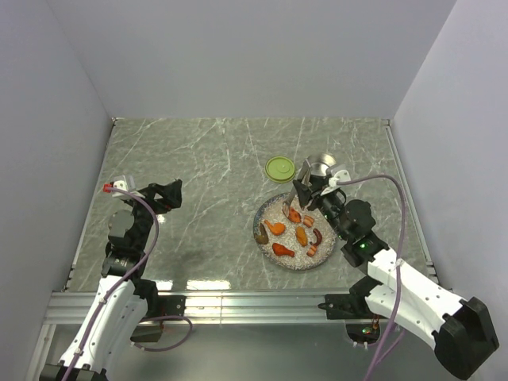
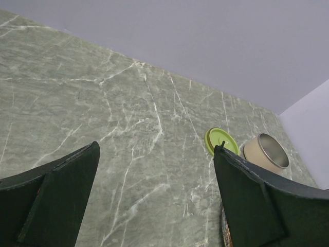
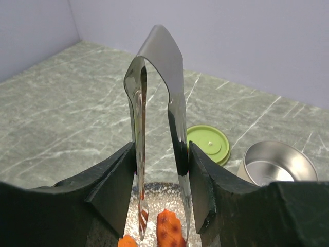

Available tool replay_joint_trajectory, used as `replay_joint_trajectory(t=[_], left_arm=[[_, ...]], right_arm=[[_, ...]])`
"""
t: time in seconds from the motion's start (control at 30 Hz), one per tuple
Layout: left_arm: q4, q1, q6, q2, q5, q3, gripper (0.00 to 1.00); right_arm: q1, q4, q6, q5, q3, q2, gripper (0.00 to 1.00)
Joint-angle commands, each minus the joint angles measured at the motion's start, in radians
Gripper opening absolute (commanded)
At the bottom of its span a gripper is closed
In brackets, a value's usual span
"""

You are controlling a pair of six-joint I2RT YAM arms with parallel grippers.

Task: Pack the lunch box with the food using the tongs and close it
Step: Pick up the food using the clamp

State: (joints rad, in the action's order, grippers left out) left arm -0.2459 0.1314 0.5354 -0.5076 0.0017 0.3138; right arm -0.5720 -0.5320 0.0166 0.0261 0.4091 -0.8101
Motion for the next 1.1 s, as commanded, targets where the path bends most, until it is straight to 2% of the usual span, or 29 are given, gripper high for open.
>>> replay_joint_trajectory(t=[0.0,0.47,0.77,1.07], left_arm=[[-0.041,-0.004,-0.005,0.009,0.011,-0.009,0.99],[-0.039,-0.004,-0.005,0.018,0.009,-0.009,0.99],[-0.041,-0.004,-0.006,0.03,0.011,-0.015,0.99],[-0.036,-0.004,-0.005,0.031,0.006,-0.013,0.99]], right_arm=[[-0.008,-0.102,0.017,-0.011,-0.004,-0.032,0.52],[-0.012,-0.212,0.022,-0.005,-0.047,-0.156,0.52],[-0.014,-0.247,0.048,0.009,-0.081,-0.161,0.51],[-0.014,-0.22,0.039,0.018,-0.084,-0.147,0.3]])
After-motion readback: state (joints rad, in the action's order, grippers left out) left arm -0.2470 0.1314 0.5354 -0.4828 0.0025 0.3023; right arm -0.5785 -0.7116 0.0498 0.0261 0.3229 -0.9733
